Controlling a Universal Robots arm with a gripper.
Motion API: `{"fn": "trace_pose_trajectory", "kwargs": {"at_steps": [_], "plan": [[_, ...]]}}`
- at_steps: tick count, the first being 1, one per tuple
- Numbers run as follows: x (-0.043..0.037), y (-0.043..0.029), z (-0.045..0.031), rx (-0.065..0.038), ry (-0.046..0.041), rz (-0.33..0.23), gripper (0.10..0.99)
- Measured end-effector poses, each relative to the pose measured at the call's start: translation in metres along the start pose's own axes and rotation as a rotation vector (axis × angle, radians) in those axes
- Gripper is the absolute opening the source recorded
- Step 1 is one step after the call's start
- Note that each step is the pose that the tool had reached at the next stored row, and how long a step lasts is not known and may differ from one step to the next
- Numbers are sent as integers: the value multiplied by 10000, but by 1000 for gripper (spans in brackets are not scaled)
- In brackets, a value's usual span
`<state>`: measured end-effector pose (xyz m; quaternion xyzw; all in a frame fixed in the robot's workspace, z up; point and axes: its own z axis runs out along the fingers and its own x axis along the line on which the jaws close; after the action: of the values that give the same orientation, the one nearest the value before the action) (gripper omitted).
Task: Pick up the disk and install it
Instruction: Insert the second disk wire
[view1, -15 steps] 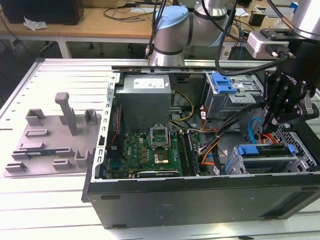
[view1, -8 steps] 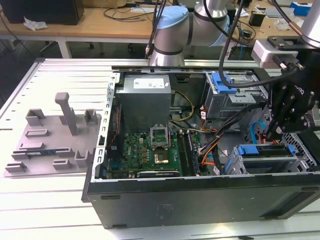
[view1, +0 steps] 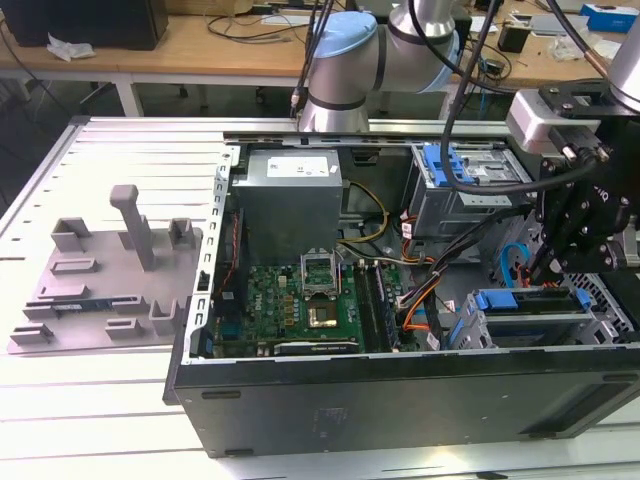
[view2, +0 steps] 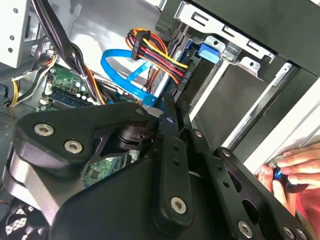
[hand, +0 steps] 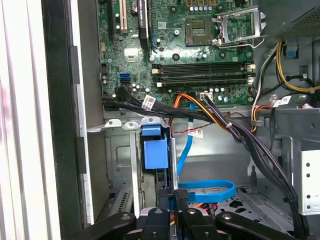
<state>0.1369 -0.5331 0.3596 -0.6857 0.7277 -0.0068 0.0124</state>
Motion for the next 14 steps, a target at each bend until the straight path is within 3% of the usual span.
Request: {"fn": "trace_pose_trajectory", "kwargs": {"at_steps": [5, 14], "plan": [[19, -15, 23, -6, -104, 3, 161], [55, -34, 54, -12, -208, 6, 161]]}}
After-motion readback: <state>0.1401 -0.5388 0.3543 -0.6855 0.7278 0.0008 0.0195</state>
